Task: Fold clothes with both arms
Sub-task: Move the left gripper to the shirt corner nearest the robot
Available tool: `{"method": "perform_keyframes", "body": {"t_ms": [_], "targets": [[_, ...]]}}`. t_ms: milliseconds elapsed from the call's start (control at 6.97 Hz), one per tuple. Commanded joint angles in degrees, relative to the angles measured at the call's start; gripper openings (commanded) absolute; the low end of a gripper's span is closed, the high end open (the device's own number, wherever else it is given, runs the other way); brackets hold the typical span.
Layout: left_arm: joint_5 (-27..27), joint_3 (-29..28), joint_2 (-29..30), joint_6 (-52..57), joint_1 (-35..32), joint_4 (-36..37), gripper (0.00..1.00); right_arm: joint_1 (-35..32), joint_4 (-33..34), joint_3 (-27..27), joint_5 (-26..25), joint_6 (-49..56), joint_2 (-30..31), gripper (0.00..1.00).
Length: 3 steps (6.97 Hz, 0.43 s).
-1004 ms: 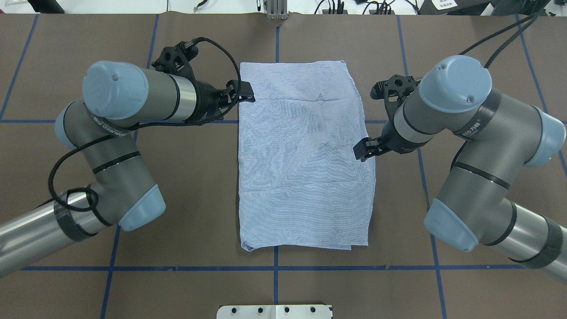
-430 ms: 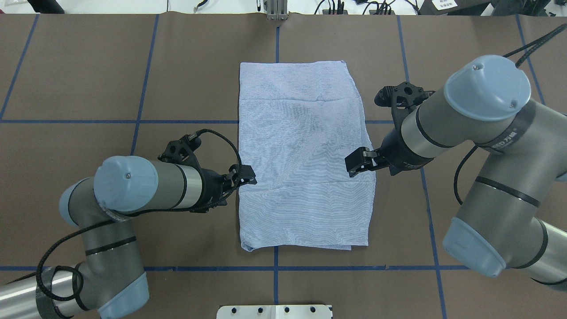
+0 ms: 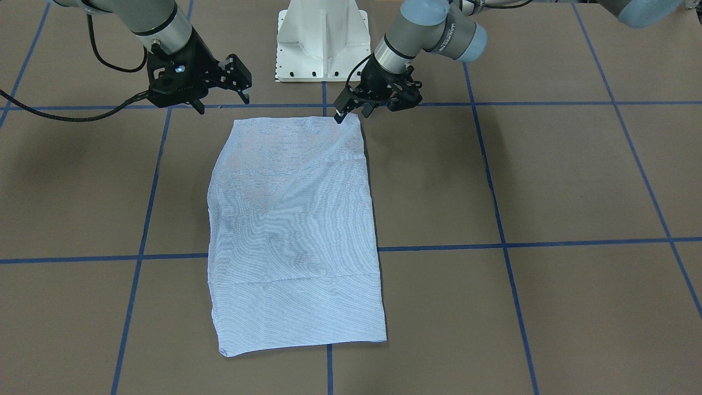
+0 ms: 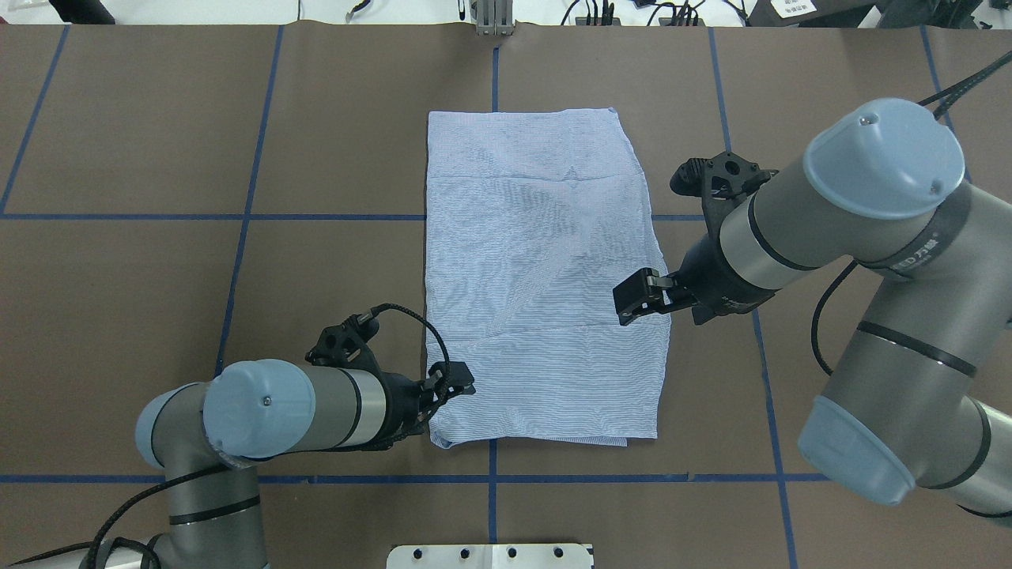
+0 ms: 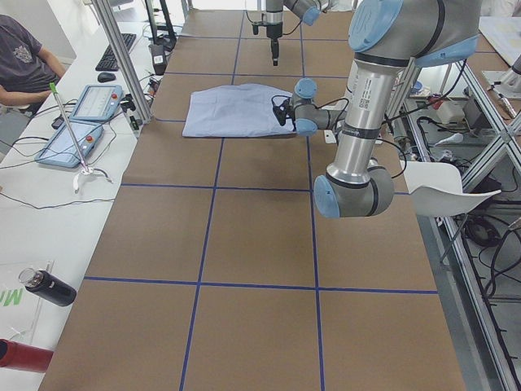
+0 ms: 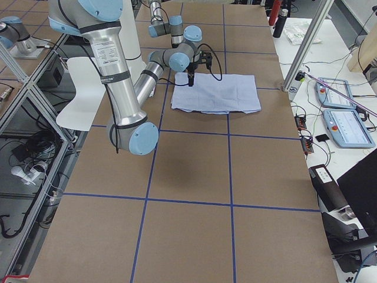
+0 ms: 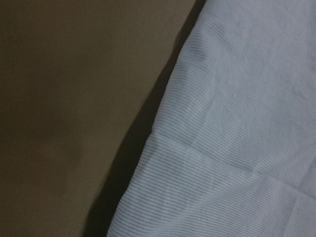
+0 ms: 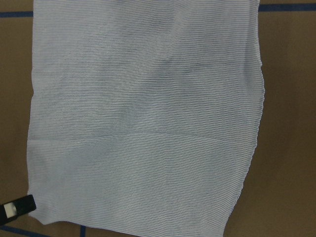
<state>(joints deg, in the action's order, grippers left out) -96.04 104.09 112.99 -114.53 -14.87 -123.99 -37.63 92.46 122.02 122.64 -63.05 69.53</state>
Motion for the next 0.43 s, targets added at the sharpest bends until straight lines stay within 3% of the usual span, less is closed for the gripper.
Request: {"method": "perform_keyframes", "body": {"t_ms": [0, 287], "targets": [[1.3, -1.1, 0.1, -0.5, 2.3, 0.2, 0.87, 0.0, 0.0, -0.1, 0.3, -0.1, -0.1, 1.00], [2.4, -1.3, 0.0, 0.0, 1.7, 0.5, 0.83, 0.0, 0.0, -0.2, 0.4, -0.1, -0.1, 1.00]]}}
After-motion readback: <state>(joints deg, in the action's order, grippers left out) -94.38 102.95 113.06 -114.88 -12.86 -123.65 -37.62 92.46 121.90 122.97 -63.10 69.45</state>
